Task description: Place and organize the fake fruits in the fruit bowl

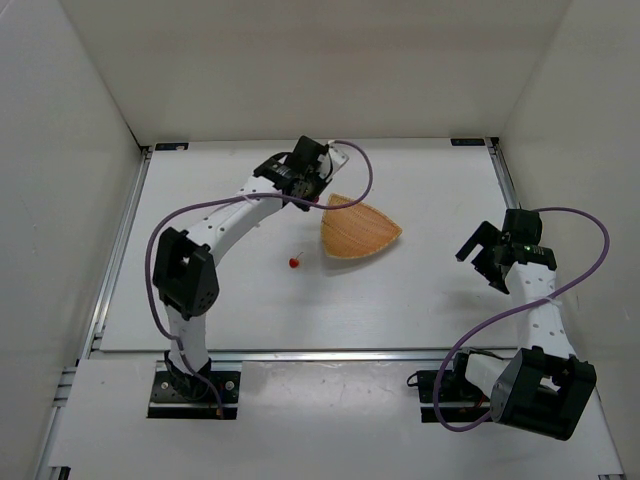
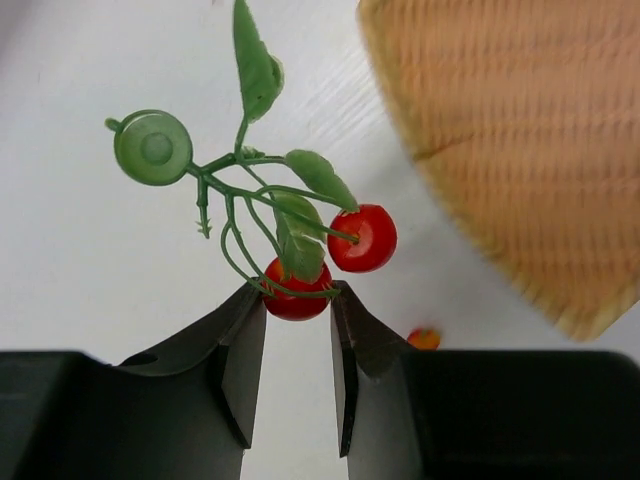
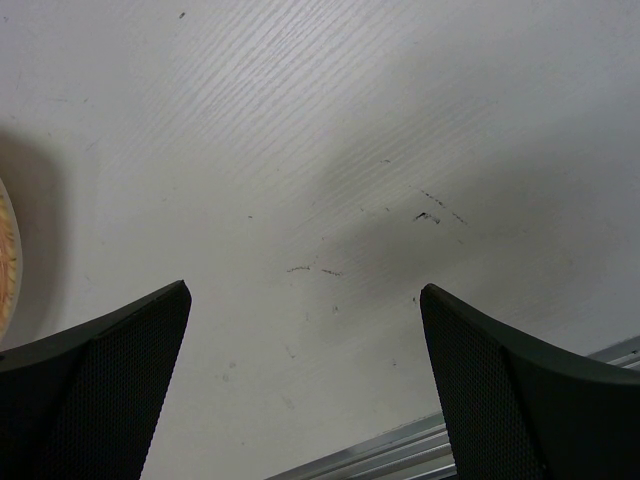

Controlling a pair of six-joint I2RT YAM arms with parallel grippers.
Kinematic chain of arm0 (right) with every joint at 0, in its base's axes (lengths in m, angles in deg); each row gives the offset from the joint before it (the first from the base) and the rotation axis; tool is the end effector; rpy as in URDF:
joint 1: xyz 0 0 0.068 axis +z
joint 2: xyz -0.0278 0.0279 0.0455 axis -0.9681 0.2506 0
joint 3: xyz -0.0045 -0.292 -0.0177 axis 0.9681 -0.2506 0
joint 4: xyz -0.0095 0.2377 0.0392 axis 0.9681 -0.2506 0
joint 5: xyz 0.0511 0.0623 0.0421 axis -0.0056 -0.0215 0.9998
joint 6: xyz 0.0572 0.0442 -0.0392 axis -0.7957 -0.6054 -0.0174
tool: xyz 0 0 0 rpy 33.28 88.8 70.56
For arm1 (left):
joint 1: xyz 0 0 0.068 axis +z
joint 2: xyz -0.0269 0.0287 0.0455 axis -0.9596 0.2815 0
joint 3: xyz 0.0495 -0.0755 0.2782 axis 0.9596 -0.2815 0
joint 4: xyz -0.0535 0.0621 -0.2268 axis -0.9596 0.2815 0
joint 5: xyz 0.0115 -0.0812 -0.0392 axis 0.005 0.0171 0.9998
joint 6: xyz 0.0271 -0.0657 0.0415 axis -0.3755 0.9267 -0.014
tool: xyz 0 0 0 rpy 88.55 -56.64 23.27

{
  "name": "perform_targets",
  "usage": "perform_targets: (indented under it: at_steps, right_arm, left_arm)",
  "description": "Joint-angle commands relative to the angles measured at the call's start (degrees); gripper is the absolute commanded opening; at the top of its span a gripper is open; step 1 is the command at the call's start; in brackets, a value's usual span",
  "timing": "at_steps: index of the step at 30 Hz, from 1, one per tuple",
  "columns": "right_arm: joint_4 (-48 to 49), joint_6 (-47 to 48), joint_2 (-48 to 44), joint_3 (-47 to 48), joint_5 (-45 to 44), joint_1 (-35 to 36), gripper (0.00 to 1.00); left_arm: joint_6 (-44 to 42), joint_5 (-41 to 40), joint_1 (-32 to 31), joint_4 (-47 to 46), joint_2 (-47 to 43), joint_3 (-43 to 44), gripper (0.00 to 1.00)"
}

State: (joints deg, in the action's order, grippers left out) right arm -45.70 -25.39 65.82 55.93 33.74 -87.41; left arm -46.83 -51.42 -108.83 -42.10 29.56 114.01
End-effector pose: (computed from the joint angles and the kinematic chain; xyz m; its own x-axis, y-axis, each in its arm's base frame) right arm 0.1980 -0.0475 0.2466 -0.6118 0.5640 -0.5546 0.5656 0.8021 0.1917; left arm 0.3526 -0.2287 0.2898 -0.5343 0.6673 -0.5189 0.6029 0.7311 0.3194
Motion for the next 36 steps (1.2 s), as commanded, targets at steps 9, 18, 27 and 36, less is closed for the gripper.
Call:
perform_targets:
  at_steps: [9,18,27,36]
  right_arm:
    - [-0.48,0.65,-1.44,-0.95,1.92,0.67,1.0]
    - [2.32,0.65,-0.04,1.95,-0.79,16.29,0.99]
    - [9.71,2.75,12.43,11.25,-5.73,50.19,0.96]
    - [4.2,3.02,47.37,41.21,-2.03,65.18,0.95]
  left_arm:
    - [-0.48,6.34,-6.83,0.18,12.11,14.56,0.33]
    - [-0.48,-0.16,-9.29,0.71,11.95,15.9,0.99]
    - [4.61,-3.25,4.82,1.24,-2.9,6.95,0.99]
    - [7.16,-1.76,19.26,1.24,-16.87,-9.58,0.99]
